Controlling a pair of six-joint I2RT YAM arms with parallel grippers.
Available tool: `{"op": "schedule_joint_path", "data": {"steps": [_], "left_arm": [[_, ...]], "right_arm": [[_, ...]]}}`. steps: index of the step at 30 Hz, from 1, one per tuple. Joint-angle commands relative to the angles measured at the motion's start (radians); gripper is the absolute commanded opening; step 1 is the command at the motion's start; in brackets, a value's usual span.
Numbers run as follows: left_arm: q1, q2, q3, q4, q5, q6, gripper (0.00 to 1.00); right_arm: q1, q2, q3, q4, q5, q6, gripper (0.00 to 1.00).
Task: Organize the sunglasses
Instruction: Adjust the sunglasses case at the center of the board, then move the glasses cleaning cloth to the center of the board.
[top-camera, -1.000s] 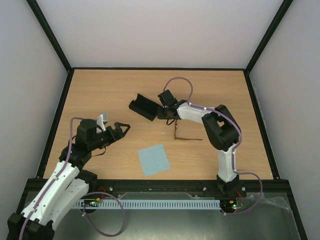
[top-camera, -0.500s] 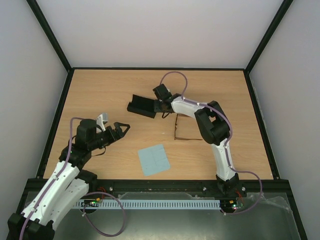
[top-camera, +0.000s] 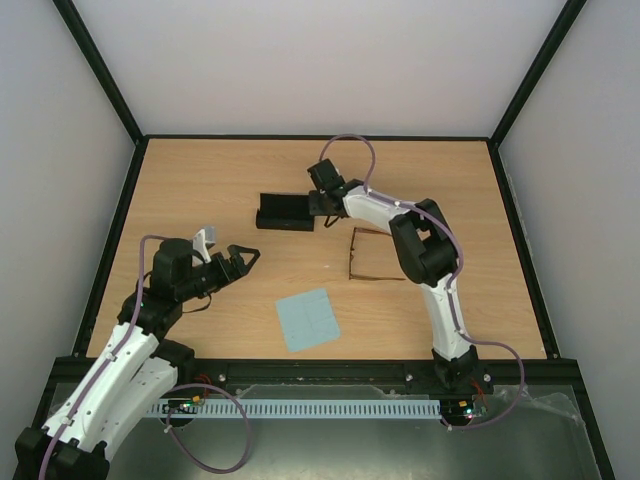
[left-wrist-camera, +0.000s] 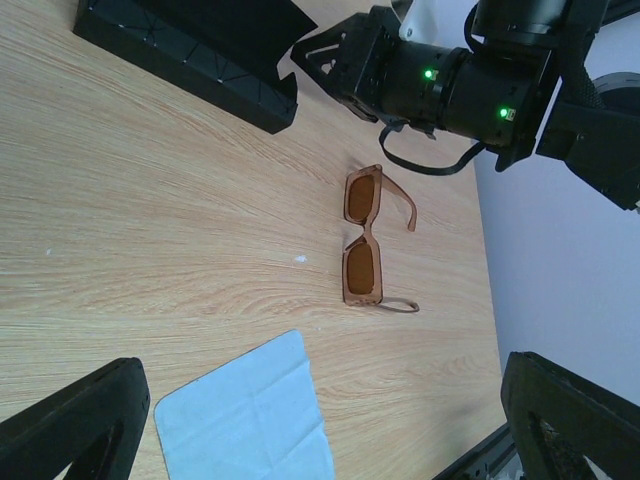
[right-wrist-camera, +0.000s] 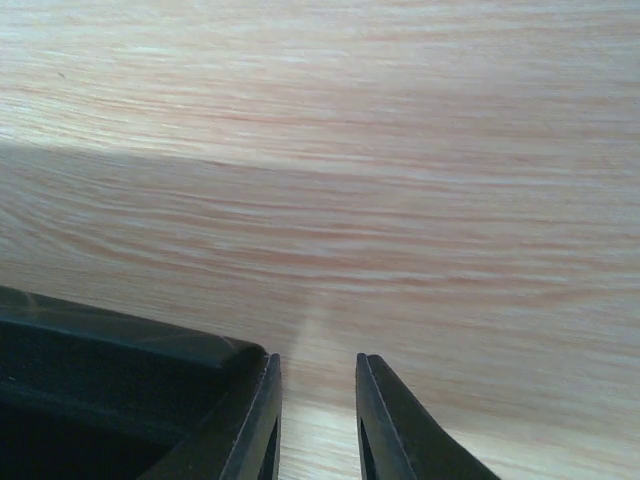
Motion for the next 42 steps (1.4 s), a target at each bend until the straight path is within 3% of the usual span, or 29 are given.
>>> {"op": "schedule_joint_path", "data": {"steps": [1, 7, 10, 15, 22, 31, 42], "left_arm": [[0.007, -0.011, 0.016, -0.012, 0.009, 0.008, 0.99], [0.006, 0.034, 0.008, -0.002, 0.000, 0.015, 0.99], [0.008, 0.067, 0.004, 0.000, -0.007, 0.027, 0.99], [0.006, 0.112, -0.026, 0.022, -0.004, 0.023, 0.99], [0.004, 0.103, -0.053, 0.028, -0.008, 0.015, 0.99], [0.004, 0.078, -0.063, 0.017, -0.006, 0.011, 0.99], [0.003, 0.060, -0.077, 0.016, -0.003, 0.011, 0.99]], "right_arm": [[-0.007, -0.113, -0.073, -0.022, 0.055, -0.034, 0.25], [-0.006, -0.397, -0.311, -0.002, -0.032, -0.054, 0.52], [-0.001, -0.513, -0.424, -0.002, -0.134, -0.050, 0.56], [0.084, -0.624, -0.592, 0.003, -0.246, -0.038, 0.55], [0.224, -0.666, -0.727, 0.022, -0.212, 0.021, 0.44], [0.356, -0.574, -0.719, -0.035, -0.024, 0.055, 0.33], [0.373, -0.540, -0.739, -0.018, 0.004, 0.074, 0.28]]}}
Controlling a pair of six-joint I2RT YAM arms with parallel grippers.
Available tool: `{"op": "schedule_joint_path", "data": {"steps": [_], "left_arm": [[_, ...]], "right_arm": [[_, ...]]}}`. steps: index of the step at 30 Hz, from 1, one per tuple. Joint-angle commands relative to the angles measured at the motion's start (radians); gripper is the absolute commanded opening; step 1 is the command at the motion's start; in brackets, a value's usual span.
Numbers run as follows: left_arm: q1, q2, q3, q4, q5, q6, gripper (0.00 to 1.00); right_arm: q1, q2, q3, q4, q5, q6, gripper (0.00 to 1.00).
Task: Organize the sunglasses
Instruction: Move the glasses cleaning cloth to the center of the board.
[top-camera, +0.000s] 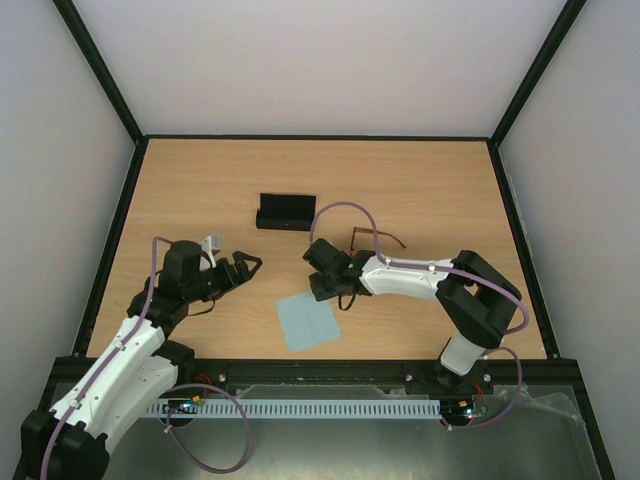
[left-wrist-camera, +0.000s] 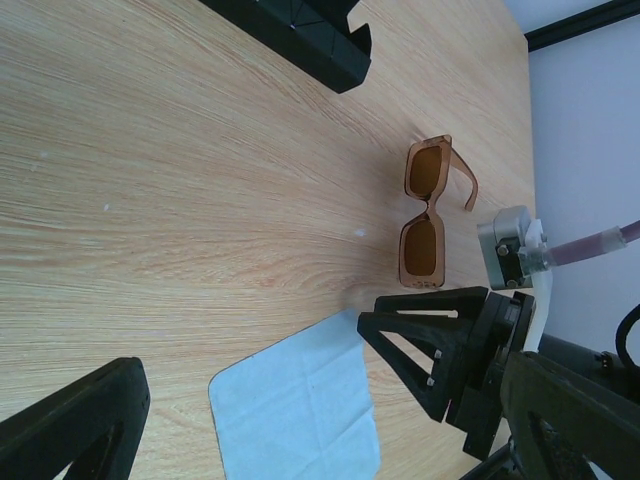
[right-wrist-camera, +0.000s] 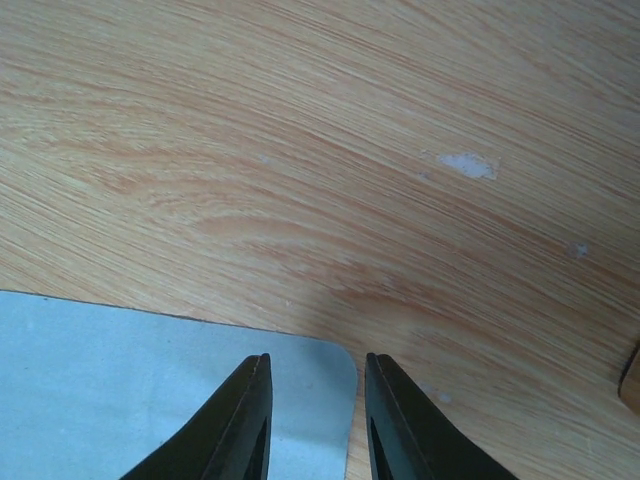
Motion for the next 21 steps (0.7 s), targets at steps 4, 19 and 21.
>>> {"op": "schedule_joint_path", "data": {"steps": [4, 19, 21], "left_arm": [[0.005, -0.014, -0.015, -0.001, 0.009, 0.001, 0.99], [0.004, -0.017, -0.019, 0.004, 0.011, 0.003, 0.99], [0.003, -0.015, -0.019, 0.004, 0.012, 0.003, 0.99]], "right_arm": [[0.006, 0.051, -0.007, -0.005, 0.048, 0.014, 0.26], [0.009, 0.073, -0.019, -0.002, 0.049, 0.022, 0.17], [0.013, 0.070, -0.018, -0.007, 0.052, 0.022, 0.17]]}}
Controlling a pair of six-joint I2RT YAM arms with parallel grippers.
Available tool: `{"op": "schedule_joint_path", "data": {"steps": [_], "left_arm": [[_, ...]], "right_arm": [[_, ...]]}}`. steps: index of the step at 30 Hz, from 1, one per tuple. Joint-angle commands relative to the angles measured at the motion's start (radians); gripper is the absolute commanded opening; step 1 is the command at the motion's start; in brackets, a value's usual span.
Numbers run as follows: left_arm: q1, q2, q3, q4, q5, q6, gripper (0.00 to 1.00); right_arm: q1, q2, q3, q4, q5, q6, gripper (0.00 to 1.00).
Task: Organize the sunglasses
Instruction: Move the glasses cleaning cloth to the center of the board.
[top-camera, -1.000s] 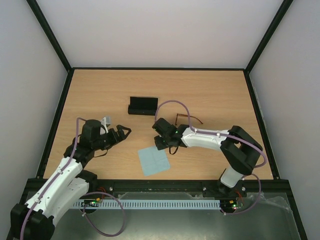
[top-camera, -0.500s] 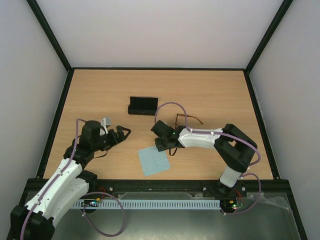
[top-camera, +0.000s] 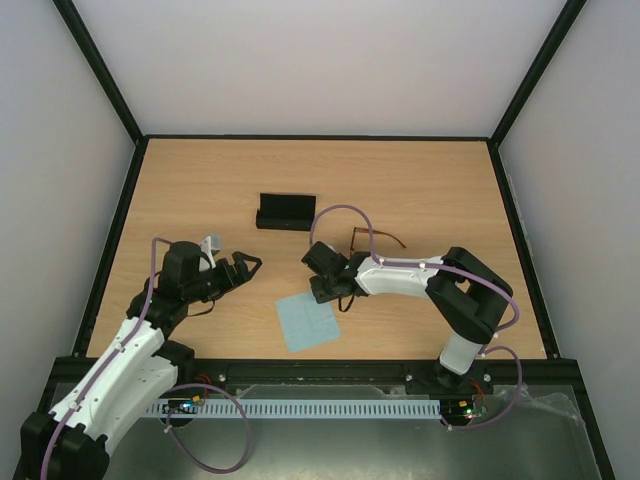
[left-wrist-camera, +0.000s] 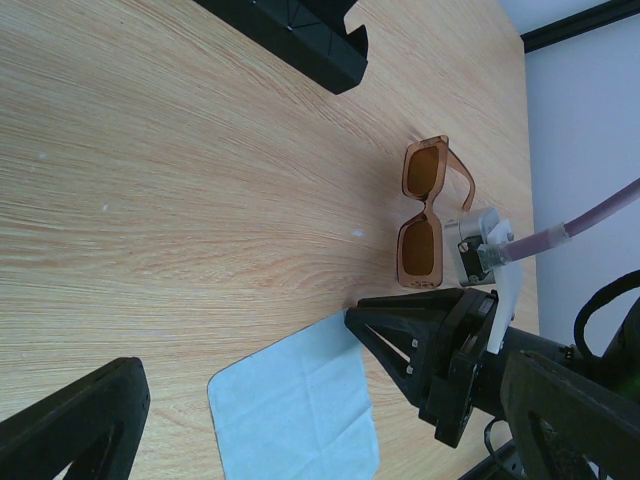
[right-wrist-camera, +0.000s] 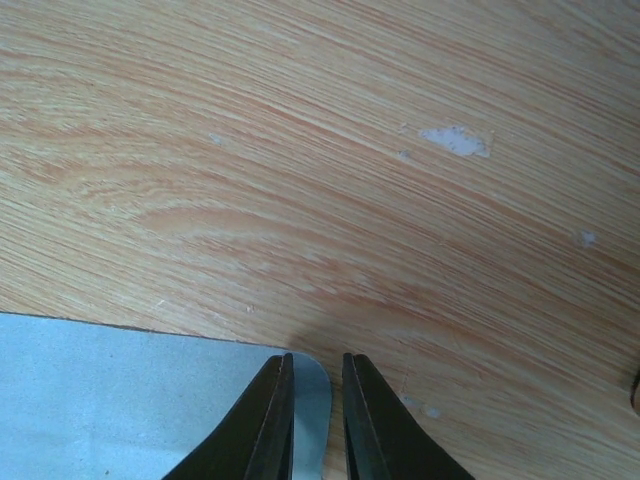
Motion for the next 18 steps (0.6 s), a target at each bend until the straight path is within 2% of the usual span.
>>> {"op": "schedule_joint_path", "data": {"steps": [1, 8, 18], "left_arm": [[0.004, -0.002, -0.014, 0.005, 0.011, 0.002, 0.99], [0.004, 0.004, -0.016, 0.009, 0.014, 0.005, 0.99], [0.004, 0.007, -0.013, 0.009, 0.018, 0.008, 0.99]], "right_arm": [[0.014, 0.017, -0.016, -0.016, 0.029, 0.007, 0.17], [0.027, 0.015, -0.024, -0.022, 0.034, 0.009, 0.16], [0.036, 0.001, -0.042, -0.023, 0.052, 0.019, 0.03]]}}
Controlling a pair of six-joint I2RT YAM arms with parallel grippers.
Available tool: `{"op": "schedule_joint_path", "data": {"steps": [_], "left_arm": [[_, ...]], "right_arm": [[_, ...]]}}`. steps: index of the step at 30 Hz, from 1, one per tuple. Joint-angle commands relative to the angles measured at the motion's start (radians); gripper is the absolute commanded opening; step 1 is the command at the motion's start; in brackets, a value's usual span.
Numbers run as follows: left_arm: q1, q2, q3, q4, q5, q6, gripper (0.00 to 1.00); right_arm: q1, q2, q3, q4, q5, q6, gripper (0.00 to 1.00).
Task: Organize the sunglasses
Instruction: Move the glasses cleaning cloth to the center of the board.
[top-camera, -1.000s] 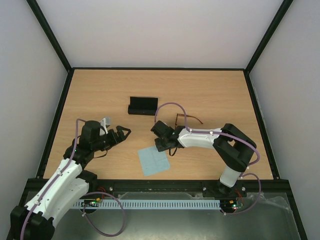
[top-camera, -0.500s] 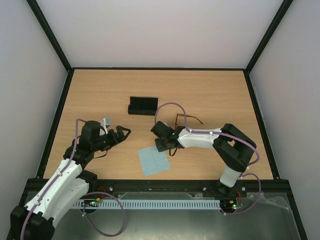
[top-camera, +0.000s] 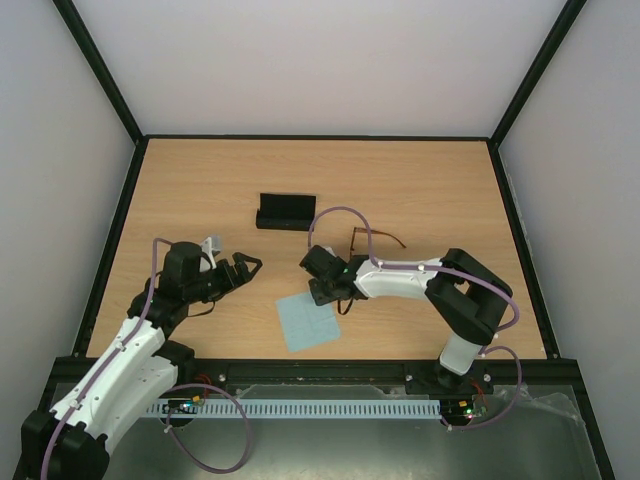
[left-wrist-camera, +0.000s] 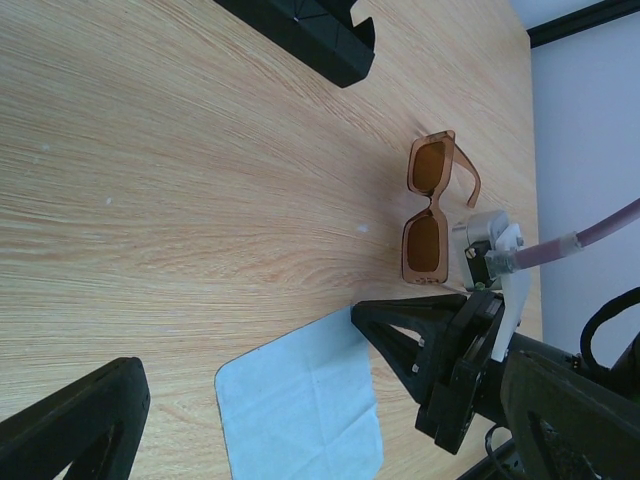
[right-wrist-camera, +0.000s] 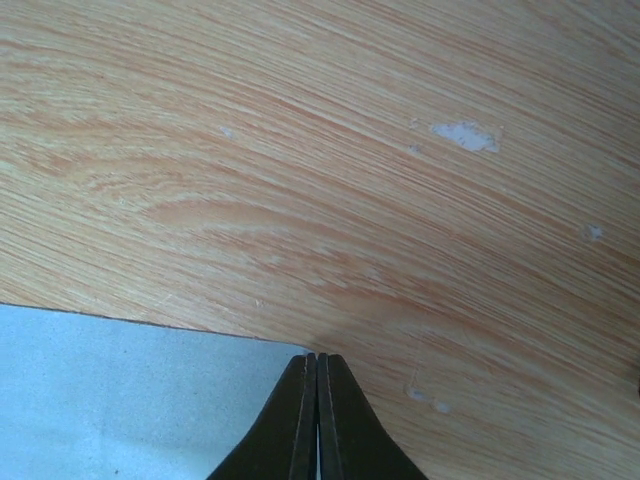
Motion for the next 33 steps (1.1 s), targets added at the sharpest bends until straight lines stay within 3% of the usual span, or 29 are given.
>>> {"op": "schedule_joint_path", "data": {"steps": [1, 11, 23, 29, 33], "left_arm": [[0.004, 0.000, -0.007, 0.008, 0.015, 0.008, 0.99], [0.004, 0.007, -0.013, -0.007, 0.012, 0.018, 0.99], [-0.051, 0.122, -0.017, 0.054, -0.018, 0.005, 0.99], [-0.183, 0.290, 0.021, 0.144, -0.137, -0.019, 0.79], [-0.246, 0.407, 0.053, 0.193, -0.193, -0.029, 0.56]], "right_arm": [[0.012, -0.002, -0.031, -0.031, 0.023, 0.016, 0.02], [-0.007, -0.009, 0.005, -0.012, 0.098, 0.035, 0.01], [-0.136, 0.026, 0.080, 0.031, 0.031, -0.017, 0.01], [-0.159, 0.033, 0.064, 0.058, 0.007, -0.019, 0.01], [-0.164, 0.031, 0.039, 0.078, -0.002, -0.015, 0.01]]}}
